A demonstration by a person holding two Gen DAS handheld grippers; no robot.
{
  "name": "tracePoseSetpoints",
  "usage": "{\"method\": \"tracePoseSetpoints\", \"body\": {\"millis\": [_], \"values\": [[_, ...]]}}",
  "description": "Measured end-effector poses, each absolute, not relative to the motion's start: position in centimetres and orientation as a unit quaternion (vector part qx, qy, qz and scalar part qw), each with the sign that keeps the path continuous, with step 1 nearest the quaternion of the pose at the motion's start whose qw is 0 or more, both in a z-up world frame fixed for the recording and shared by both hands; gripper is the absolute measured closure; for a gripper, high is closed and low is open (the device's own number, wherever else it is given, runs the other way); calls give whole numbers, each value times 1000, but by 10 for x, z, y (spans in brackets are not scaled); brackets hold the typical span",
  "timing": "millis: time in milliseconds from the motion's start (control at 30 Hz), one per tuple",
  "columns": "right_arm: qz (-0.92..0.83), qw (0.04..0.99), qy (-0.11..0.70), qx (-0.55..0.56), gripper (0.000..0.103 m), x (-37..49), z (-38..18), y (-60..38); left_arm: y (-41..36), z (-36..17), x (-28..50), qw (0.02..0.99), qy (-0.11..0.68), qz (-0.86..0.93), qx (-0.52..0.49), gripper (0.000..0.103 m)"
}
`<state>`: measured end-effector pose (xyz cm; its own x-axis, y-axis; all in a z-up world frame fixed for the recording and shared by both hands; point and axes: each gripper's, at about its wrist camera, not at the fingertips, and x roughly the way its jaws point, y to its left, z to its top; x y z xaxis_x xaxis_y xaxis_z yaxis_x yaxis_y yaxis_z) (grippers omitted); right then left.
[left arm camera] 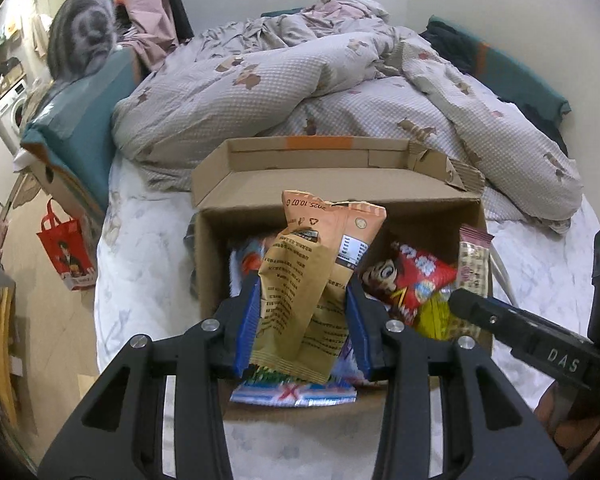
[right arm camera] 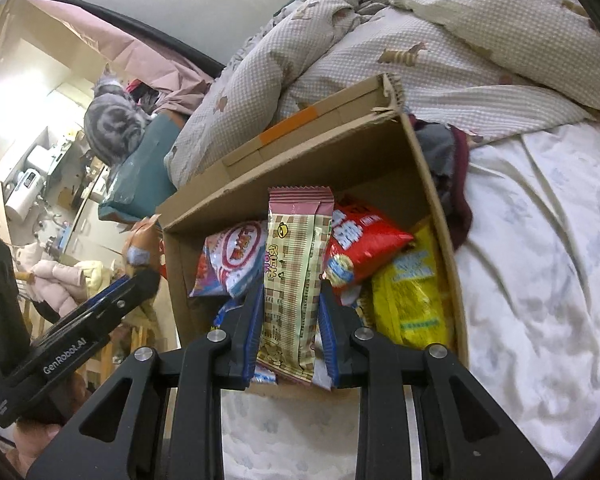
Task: Organize snacks
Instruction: 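Lower both snacks into the box and open both tools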
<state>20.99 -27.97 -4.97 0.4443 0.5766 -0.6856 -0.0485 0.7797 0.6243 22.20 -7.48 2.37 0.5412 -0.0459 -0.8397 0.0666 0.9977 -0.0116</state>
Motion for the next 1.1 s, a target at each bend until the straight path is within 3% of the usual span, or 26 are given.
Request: {"method": "tracePoseSetpoints", "body": {"millis": [567, 633, 833, 867, 900, 967, 1100], "values": [[201, 782, 498, 318, 73, 249, -82, -282, -90, -10, 248, 868, 494, -40, 20, 63], [201, 774, 498, 335, 72, 250, -86, -284, -90, -10, 248, 867, 496, -37, 20, 54], [203, 777, 485, 345, 71, 248, -79, -290, -89, -3, 244, 871, 490, -32, 30, 46], [203, 777, 484, 346, 62, 247, -78, -291, -87, -1, 242, 871, 489, -31, 30, 46], [202, 778, 482, 348, 43, 247, -76, -293, -86, 0, 241, 872, 488, -31, 28, 46], [201, 782, 475, 351, 30, 245, -72, -295, -82, 4, 238, 874, 484, -27, 26, 46], [195, 803, 474, 303, 30, 241, -59, -289, -74, 14, 227, 881, 473, -20, 21, 43]]}}
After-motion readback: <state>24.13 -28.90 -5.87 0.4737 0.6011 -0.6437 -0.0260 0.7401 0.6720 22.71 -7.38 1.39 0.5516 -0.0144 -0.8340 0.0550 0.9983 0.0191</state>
